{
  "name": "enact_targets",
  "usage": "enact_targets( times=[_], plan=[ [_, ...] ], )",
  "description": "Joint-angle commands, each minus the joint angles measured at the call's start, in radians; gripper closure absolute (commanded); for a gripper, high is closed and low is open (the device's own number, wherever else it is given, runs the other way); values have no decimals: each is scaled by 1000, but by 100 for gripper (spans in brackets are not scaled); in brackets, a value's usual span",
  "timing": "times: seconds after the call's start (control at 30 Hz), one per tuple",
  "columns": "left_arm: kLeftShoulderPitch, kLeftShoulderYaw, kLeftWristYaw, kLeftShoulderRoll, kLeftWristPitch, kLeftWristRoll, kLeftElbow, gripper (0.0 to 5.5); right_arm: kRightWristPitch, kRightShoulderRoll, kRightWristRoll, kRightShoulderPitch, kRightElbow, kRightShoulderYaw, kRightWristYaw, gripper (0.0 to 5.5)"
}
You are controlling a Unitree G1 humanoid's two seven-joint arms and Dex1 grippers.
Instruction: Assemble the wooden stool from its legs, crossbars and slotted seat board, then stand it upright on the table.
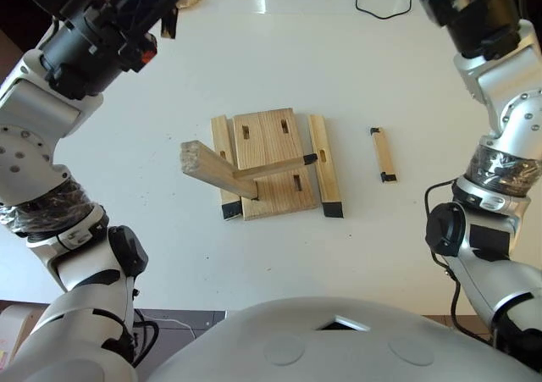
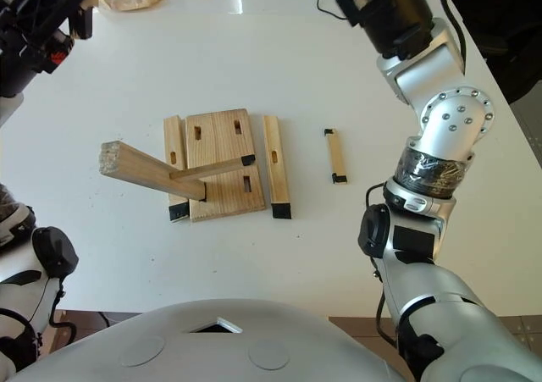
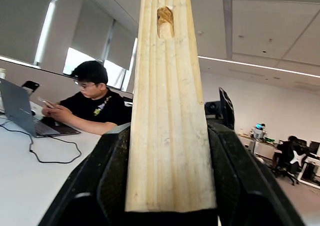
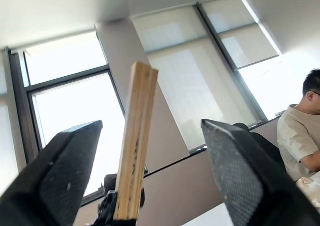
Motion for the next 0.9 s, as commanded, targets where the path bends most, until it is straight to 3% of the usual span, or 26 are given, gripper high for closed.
enact_targets(
  times=[0.03, 0.4, 0.87, 0.9],
  plan=[
    [1, -59, -47, 35, 25, -53, -29, 347, 35, 12, 70, -29, -6, 13, -53, 188],
    [22, -171, -95, 62, 45, -100, -71, 347, 96, -17, 127, -17, -70, 76, 19, 188],
    [51, -236, -150, 114, 36, -72, -103, 347, 145, -111, 47, 0, -149, 193, 185, 188],
    [53, -238, -155, 117, 36, -68, -104, 347, 145, -113, 47, -1, -148, 194, 186, 207]
  ],
)
